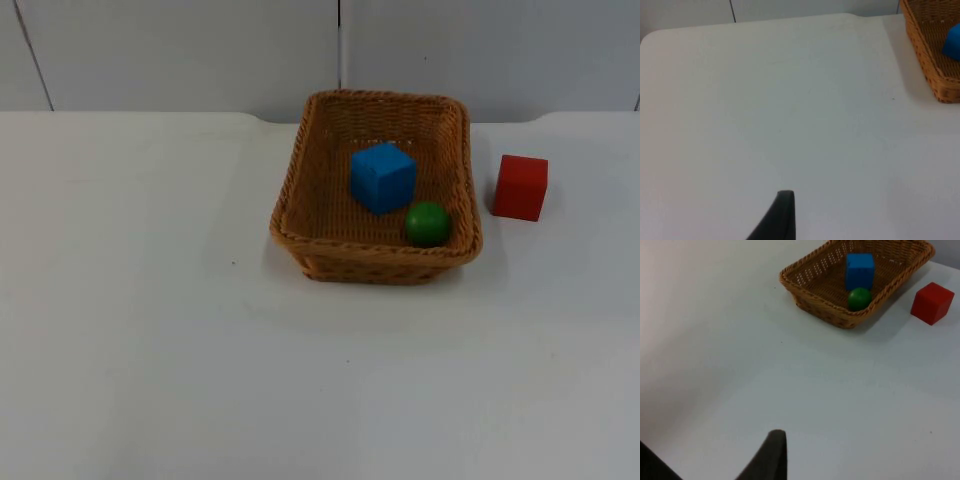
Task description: Place all geometric objects except the red cube into the basket.
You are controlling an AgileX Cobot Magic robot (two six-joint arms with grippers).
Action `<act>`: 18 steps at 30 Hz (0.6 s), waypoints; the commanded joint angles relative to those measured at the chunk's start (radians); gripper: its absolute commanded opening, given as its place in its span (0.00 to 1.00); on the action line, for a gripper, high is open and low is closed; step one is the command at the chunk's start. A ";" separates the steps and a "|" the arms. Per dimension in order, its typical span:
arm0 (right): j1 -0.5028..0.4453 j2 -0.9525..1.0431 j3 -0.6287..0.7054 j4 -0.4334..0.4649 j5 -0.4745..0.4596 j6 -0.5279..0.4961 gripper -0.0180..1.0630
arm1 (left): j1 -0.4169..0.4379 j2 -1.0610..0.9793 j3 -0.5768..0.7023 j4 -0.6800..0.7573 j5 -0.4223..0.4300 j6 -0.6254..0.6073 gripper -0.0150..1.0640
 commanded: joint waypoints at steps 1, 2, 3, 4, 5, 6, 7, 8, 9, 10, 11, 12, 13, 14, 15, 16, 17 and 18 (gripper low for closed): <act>-0.001 -0.002 0.002 -0.003 -0.012 -0.008 0.99 | 0.003 -0.004 0.005 0.001 0.003 -0.008 0.99; -0.001 -0.002 0.002 -0.003 -0.012 -0.008 0.99 | 0.003 -0.004 0.005 0.001 0.003 -0.008 0.99; -0.001 -0.002 0.002 -0.003 -0.012 -0.008 0.99 | 0.003 -0.004 0.005 0.001 0.003 -0.008 0.99; -0.004 -0.002 0.002 -0.003 -0.012 -0.008 0.99 | 0.003 -0.004 0.005 0.001 0.003 -0.008 0.99; -0.004 -0.002 0.002 -0.003 -0.012 -0.008 0.99 | 0.003 -0.004 0.005 0.001 0.003 -0.008 0.99; -0.022 -0.002 0.002 -0.003 -0.012 -0.008 0.99 | 0.003 -0.004 0.005 0.001 0.003 -0.008 0.99; -0.043 -0.002 0.002 -0.001 -0.012 -0.008 0.99 | 0.003 -0.004 0.005 0.001 0.003 -0.008 0.99; -0.071 -0.002 0.000 -0.001 -0.014 -0.008 0.99 | 0.003 -0.004 0.005 0.001 0.003 -0.008 0.99; -0.106 -0.002 0.000 -0.001 -0.014 -0.008 0.99 | 0.003 -0.004 0.005 0.001 0.003 -0.008 0.99; -0.106 -0.002 0.000 -0.001 -0.014 -0.008 0.99 | 0.003 -0.004 0.005 0.001 0.003 -0.008 0.99; -0.143 -0.002 0.000 0.001 -0.014 -0.008 0.99 | 0.003 -0.004 0.005 0.001 0.003 -0.008 0.99; -0.191 -0.002 0.000 0.001 -0.014 -0.008 0.99 | 0.003 -0.004 0.005 0.001 0.003 -0.008 0.99; -0.242 -0.002 0.000 0.001 -0.014 -0.008 0.99 | 0.003 -0.004 0.005 0.001 0.003 -0.008 0.99; -0.293 -0.002 0.000 0.001 -0.014 -0.008 0.99 | 0.003 -0.004 0.005 0.001 0.003 -0.008 0.99; -0.293 -0.002 0.000 0.001 -0.014 -0.008 0.99 | 0.003 -0.004 0.005 0.001 0.003 -0.008 0.99; -0.334 -0.002 0.000 0.001 -0.014 -0.008 0.99 | 0.003 -0.004 0.005 0.001 0.003 -0.008 0.99; -0.380 -0.002 0.000 0.001 -0.014 -0.008 0.99 | 0.003 -0.004 0.005 0.001 0.003 -0.008 0.99; -0.424 -0.002 0.000 0.001 -0.014 -0.008 0.99 | 0.003 -0.004 0.005 0.001 0.003 -0.008 0.99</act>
